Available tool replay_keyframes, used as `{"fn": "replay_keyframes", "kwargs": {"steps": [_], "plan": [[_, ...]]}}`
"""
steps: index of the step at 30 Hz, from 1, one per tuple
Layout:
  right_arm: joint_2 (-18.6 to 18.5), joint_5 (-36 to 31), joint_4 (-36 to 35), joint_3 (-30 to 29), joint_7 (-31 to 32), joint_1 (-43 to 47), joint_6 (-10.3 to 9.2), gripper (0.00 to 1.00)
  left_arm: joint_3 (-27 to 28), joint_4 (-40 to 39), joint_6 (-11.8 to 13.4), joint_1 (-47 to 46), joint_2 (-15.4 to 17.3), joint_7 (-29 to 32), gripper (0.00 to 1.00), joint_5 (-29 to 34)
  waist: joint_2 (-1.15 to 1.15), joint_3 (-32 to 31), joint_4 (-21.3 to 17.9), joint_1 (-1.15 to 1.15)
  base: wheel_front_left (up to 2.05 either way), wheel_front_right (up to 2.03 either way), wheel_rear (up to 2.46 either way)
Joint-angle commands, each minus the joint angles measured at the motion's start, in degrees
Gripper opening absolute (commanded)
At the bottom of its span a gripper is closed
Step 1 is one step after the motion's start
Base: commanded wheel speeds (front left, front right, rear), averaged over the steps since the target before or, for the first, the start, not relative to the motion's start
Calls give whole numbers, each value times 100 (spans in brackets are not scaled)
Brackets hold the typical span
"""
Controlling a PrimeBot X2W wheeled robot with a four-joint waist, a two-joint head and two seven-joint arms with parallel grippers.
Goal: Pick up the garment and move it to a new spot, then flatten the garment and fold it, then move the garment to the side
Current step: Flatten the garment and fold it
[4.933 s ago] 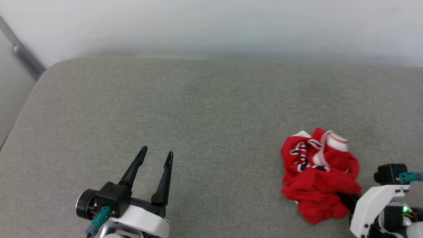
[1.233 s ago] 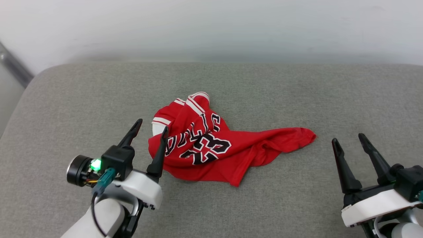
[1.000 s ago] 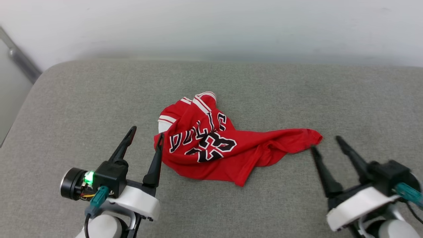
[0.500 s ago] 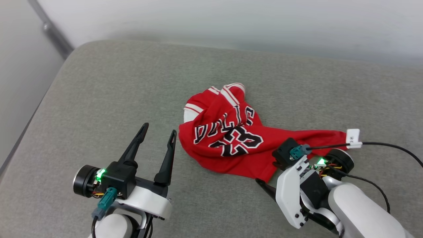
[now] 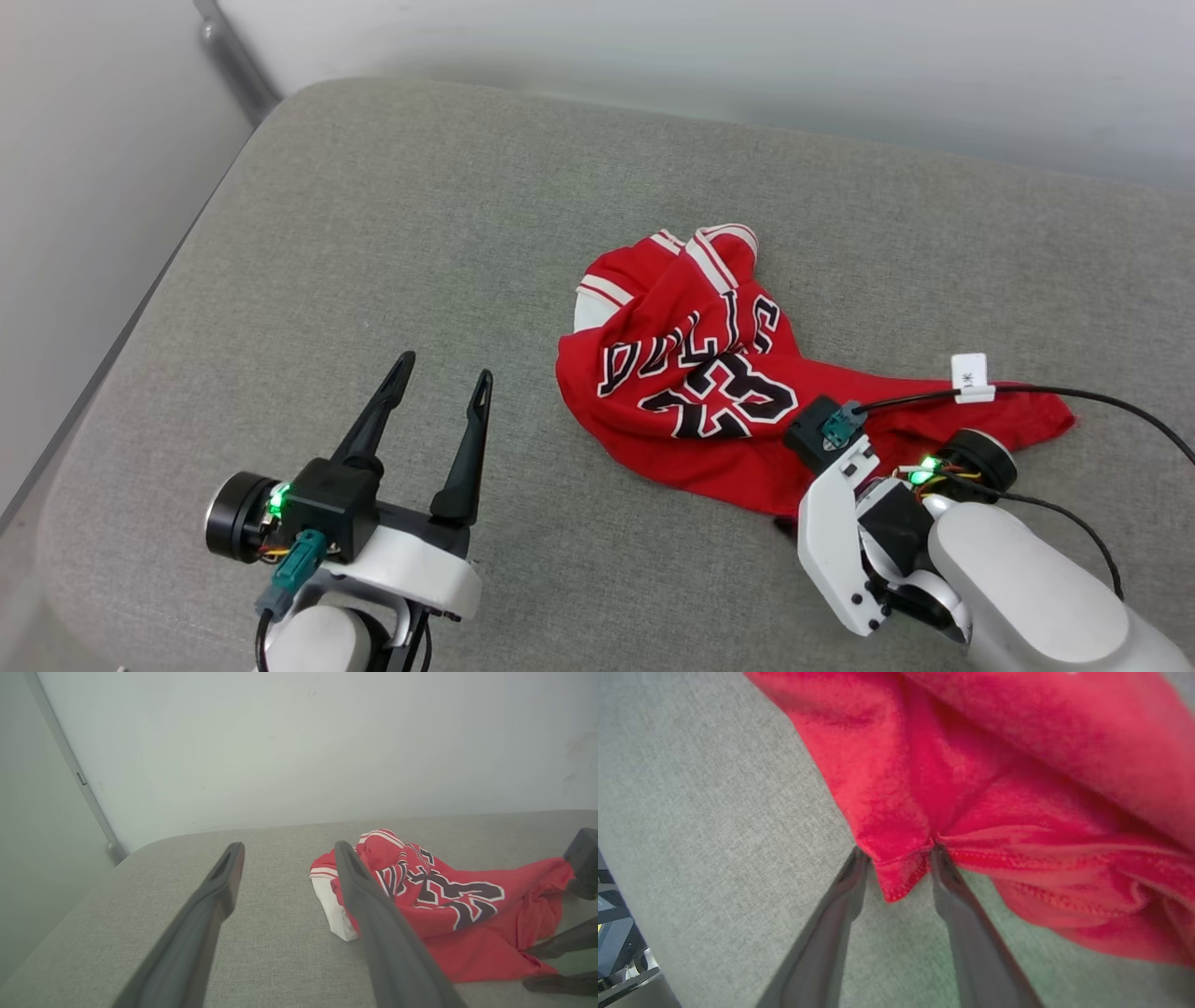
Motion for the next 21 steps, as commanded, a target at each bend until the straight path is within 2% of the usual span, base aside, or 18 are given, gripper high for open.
{"fn": "replay_keyframes", "kwargs": {"steps": [1, 5, 11, 16, 21], "plan": [[-100, 41, 251, 99, 45, 180, -10, 0, 49, 19, -22, 92, -23, -15, 100, 37, 0, -16, -51, 0, 0, 0, 0], [-158, 178, 233, 50, -220, 243, -8, 0, 172, 89, -98, 150, -62, -15, 100, 76, 0, -104, -216, 0, 0, 0, 0], [-425, 361, -181, -435, -565, 558, -10, 0, 384, 131, -177, 293, -94, -15, 100, 116, 0, -312, -583, 0, 0, 0, 0], [-849, 482, -671, -1276, -637, 1253, -9, 0, 524, 170, -238, 442, -114, -14, 100, 138, 0, -463, -886, 0, 0, 0, 0], [-1263, 388, -946, -2523, -491, 2140, -9, 0, 610, 218, -293, 581, -128, -15, 100, 189, 0, -559, -1164, 0, 0, 0, 0]]}}
